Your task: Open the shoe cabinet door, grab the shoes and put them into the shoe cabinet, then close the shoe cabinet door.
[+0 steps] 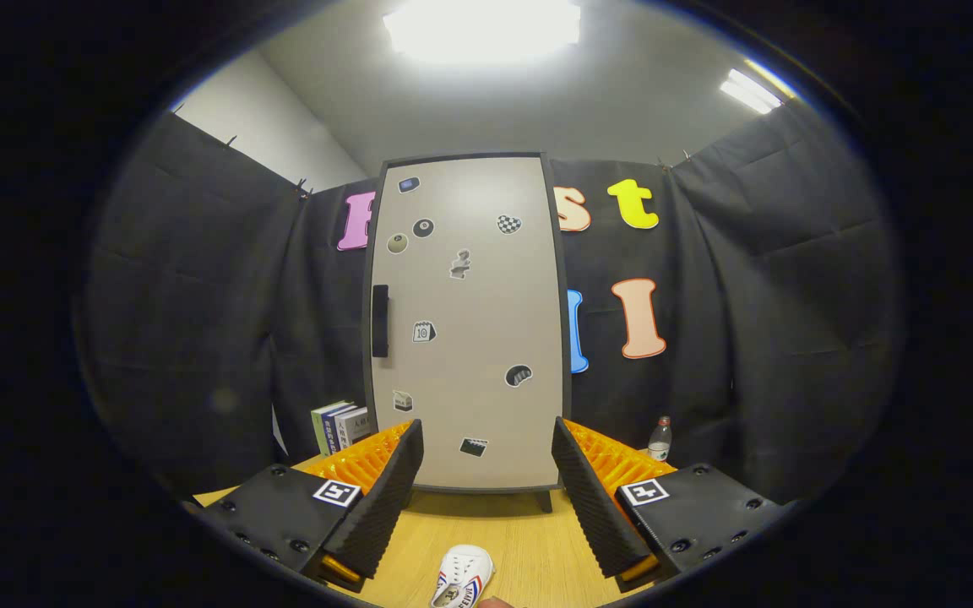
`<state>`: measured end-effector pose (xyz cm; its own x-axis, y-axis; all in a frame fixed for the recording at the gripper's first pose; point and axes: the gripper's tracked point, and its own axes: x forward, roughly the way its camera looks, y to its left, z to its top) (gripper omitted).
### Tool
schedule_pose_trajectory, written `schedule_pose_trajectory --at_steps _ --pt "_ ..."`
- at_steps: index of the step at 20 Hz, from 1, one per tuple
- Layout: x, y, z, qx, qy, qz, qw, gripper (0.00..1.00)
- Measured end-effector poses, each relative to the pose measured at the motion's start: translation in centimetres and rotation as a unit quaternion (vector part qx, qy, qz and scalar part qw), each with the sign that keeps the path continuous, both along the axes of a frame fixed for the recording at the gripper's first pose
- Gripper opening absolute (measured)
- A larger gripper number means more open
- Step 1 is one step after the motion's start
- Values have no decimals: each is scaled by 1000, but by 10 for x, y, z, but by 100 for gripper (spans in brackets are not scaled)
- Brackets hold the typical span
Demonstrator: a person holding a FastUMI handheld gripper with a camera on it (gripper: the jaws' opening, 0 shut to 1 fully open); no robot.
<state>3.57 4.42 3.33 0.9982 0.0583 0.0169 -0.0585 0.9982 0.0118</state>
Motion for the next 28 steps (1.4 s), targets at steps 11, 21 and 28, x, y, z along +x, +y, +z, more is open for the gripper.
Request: schedule_pose_trajectory --at_steps 11,21,28 --pt "113 62 68 22 -31 49 998 96" --pt "226 142 67 -3 8 95 995 96" --pt "272 187 36 -29 49 108 993 96"
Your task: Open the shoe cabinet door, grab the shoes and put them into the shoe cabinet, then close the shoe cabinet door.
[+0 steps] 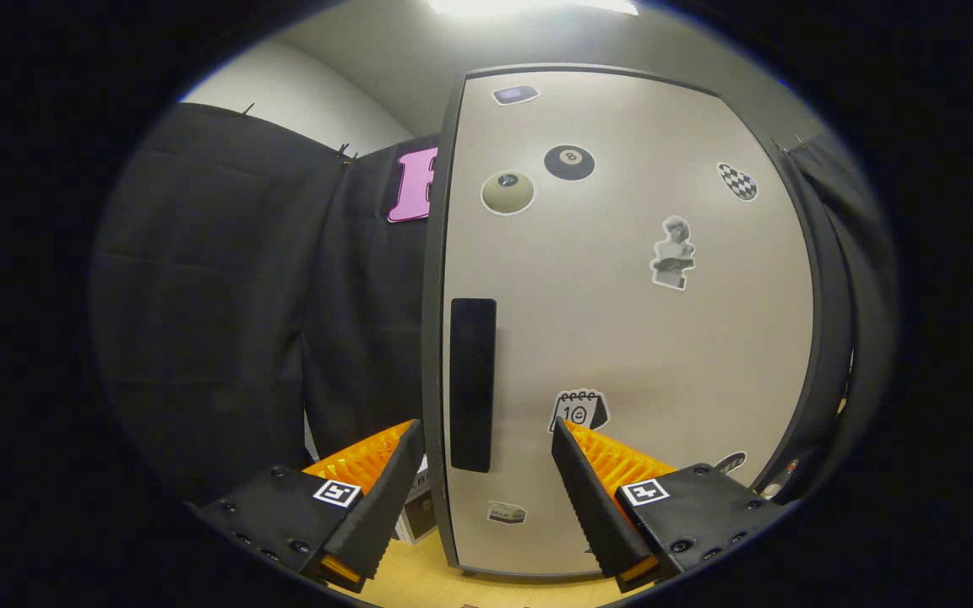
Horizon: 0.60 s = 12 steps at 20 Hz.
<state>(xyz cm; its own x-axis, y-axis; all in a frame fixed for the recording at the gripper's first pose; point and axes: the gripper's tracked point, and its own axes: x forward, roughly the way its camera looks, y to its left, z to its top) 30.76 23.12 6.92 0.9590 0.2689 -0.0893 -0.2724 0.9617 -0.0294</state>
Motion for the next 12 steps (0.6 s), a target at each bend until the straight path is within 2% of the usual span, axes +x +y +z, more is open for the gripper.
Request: schedule_pose_trajectory --at_steps 6,8,10,12 --pt "29 25 0 7 17 -4 1000 95" --pt "37 31 -6 -1 29 -10 1000 80" --pt "41 32 -14 -6 47 -25 999 71" --pt "43 29 -15 -5 50 -37 998 71"
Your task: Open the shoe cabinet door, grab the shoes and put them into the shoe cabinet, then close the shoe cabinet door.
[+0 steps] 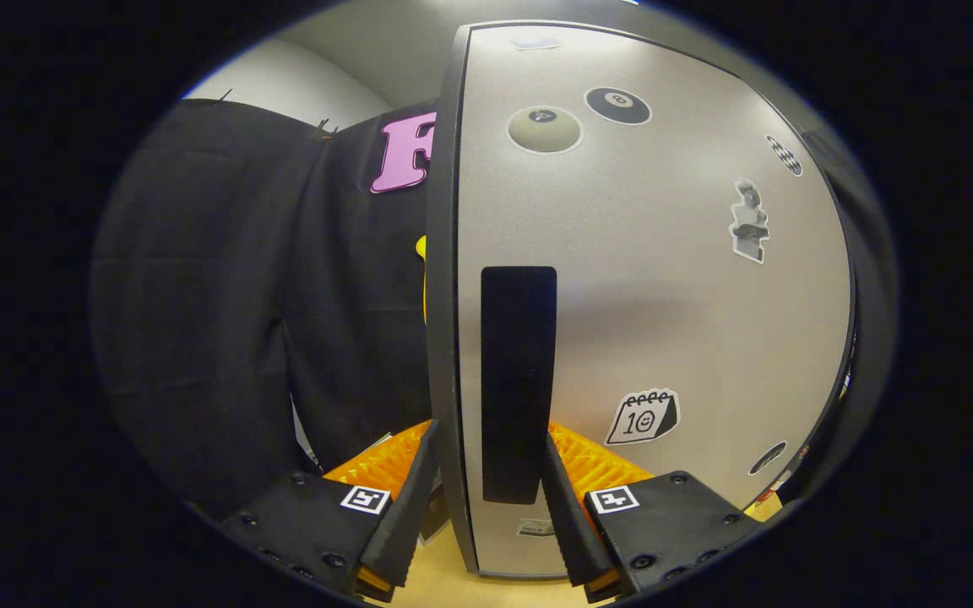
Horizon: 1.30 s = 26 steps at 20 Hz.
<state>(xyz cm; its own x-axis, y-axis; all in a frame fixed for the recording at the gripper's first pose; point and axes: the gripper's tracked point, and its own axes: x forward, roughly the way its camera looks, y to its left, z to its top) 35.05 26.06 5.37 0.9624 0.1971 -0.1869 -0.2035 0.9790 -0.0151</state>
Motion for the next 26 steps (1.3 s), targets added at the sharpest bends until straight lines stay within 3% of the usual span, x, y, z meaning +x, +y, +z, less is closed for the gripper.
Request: schedule_pose_trajectory --at_steps 2,4,7,17,26 --pt "3 -12 0 6 0 -34 999 51" --pt "2 -12 1 11 5 -28 1000 31" --pt "-3 -11 -1 11 9 4 1000 15" --pt "-51 -30 7 30 23 109 993 15" --pt "-68 -62 8 30 32 147 988 15"
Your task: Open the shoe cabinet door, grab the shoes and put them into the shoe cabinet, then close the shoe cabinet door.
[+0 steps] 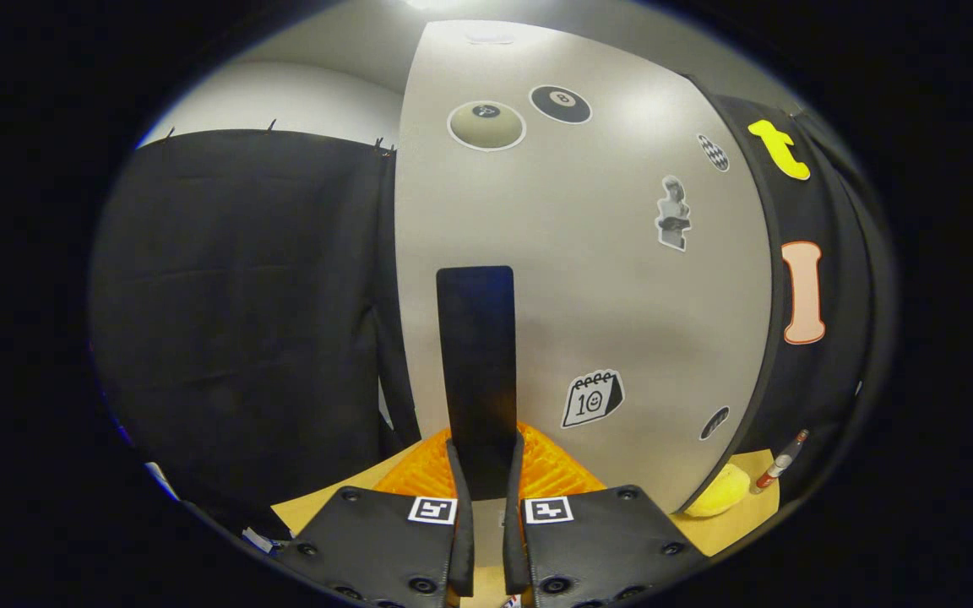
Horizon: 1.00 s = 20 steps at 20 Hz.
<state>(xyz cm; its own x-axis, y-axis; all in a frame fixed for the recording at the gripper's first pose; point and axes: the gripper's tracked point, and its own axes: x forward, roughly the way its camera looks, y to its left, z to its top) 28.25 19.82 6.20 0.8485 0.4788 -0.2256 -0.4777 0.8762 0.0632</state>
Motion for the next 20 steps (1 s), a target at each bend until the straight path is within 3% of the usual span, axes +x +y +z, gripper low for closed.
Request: schedule_pose_trajectory --at_steps 13,20 --pt "1 -15 2 14 16 14 1000 15" --pt "1 -28 4 10 12 -20 1000 15"
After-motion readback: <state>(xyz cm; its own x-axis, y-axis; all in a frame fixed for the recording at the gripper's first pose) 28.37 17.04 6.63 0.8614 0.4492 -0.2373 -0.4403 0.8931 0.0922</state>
